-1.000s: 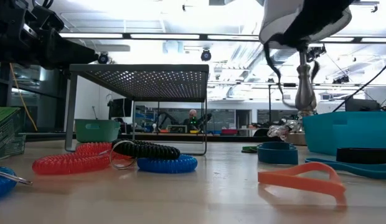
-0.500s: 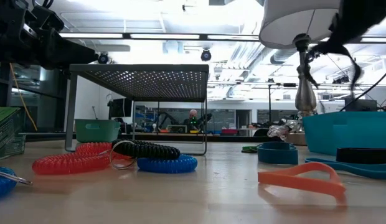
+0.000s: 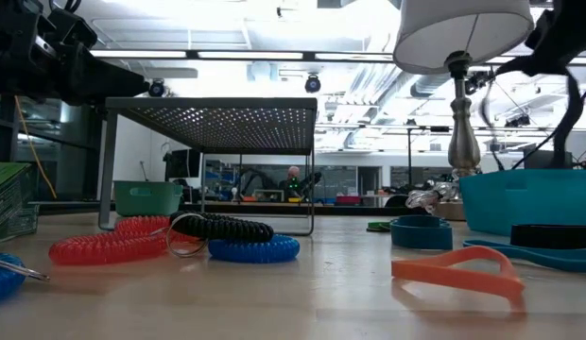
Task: Pick & Place Office Desk Supplies
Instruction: Put the top black rubberband into the blue basket
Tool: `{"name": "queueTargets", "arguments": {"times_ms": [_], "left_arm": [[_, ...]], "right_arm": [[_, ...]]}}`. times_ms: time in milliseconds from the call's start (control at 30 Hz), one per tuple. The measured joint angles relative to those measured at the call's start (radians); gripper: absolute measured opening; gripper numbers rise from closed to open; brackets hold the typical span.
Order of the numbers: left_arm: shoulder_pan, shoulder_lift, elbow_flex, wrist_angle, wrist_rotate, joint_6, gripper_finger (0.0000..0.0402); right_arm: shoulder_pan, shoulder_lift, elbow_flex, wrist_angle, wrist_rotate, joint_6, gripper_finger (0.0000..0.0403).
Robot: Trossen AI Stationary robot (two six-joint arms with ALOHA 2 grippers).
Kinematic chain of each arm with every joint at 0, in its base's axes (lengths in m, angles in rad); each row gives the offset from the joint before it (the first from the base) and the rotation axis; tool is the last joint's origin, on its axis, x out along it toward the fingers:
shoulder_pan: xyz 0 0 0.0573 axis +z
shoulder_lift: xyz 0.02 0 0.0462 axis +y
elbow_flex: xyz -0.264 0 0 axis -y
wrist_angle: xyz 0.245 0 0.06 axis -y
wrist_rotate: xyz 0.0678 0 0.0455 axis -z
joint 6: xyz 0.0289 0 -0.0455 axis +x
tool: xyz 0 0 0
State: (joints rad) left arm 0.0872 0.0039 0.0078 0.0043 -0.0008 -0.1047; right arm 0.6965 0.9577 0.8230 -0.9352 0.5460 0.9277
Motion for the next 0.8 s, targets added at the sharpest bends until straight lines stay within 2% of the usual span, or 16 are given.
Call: {"name": "queueTargets", "arguments": {"times_ms": [800], "left_arm": [[0.000,0.000,0.000,0.000,0.000,0.000,0.0079]], "right_arm": [[0.409,-0.004,-0.002,0.005,0.010,0.362,0.0002]]}}
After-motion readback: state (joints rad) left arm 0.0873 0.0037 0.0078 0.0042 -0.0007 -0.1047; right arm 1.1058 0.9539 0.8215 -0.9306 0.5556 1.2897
